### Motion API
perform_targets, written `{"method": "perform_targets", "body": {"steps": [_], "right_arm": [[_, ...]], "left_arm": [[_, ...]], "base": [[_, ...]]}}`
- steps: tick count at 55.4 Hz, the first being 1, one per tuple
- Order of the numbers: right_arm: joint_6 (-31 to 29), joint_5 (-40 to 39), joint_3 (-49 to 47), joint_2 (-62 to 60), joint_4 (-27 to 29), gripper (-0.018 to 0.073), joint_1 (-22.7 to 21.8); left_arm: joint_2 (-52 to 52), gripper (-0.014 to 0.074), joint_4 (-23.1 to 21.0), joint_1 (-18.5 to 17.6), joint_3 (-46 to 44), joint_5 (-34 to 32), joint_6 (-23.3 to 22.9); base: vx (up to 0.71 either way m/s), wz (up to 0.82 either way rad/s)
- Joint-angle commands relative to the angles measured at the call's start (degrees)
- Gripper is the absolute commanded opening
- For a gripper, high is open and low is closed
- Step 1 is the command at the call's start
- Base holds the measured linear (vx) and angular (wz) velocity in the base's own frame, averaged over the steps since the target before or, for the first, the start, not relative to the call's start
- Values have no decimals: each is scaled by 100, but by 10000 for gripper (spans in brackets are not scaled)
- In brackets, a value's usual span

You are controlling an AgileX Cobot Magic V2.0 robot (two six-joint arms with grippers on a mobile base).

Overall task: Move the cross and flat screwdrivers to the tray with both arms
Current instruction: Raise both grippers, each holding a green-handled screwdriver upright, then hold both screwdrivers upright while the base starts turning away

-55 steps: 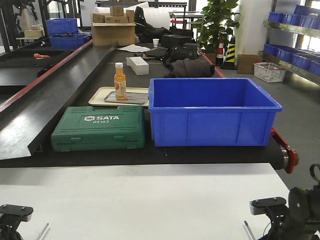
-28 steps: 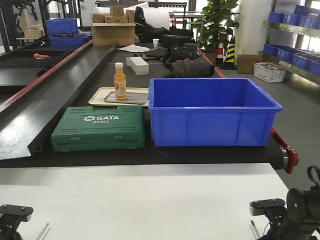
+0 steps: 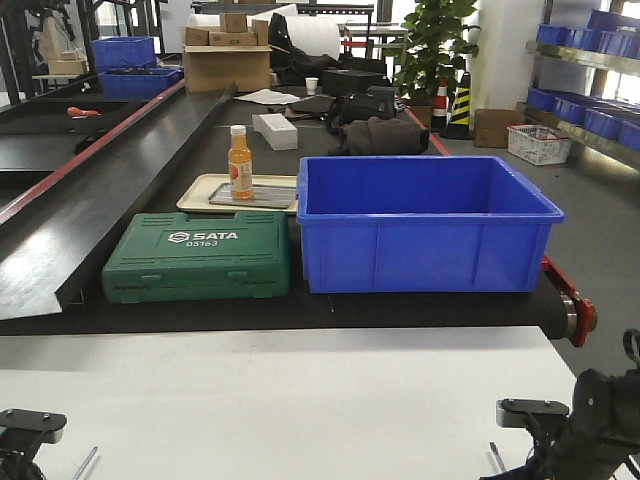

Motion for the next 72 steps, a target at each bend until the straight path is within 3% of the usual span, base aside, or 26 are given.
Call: {"method": "perform_targets", "body": {"steps": [1, 11, 21, 31, 39, 46, 57, 72], "right_arm": [[-167, 117, -85, -368, 193, -11, -2], [-447, -424, -84, -1202, 360, -11, -2], [-946, -782, -57, -2192, 914, -9, 23], [-1353, -1240, -57, -3142, 1079, -9, 596], [-1121, -1750, -57, -3721, 1086, -9, 1167], [-971, -1812, -57, -4121, 1071, -9, 1397], [-1052, -1812, -57, -4474, 1023, -9, 1468], [-1057, -1637, -57, -4520, 1023, -8, 1468]], "left_arm": [[-285, -6, -43, -21, -18, 178, -28], [-1021, -6, -176, -25, -18, -262, -28], [-2042, -6, -757, -121, -18, -391, 32], [-3200, -6, -1291, -525, -18, -596, 123], [-4004, -6, -1396, -891, -18, -848, 113], [-4604, -6, -1396, -950, -18, -912, 101], [-5181, -6, -1396, -950, -18, -766, 101], [-5224, -6, -1391, -944, -18, -667, 101]], "base": [[0, 0], [0, 0], [0, 0], [0, 0], [0, 0], [0, 0], [0, 0], [0, 0]]}}
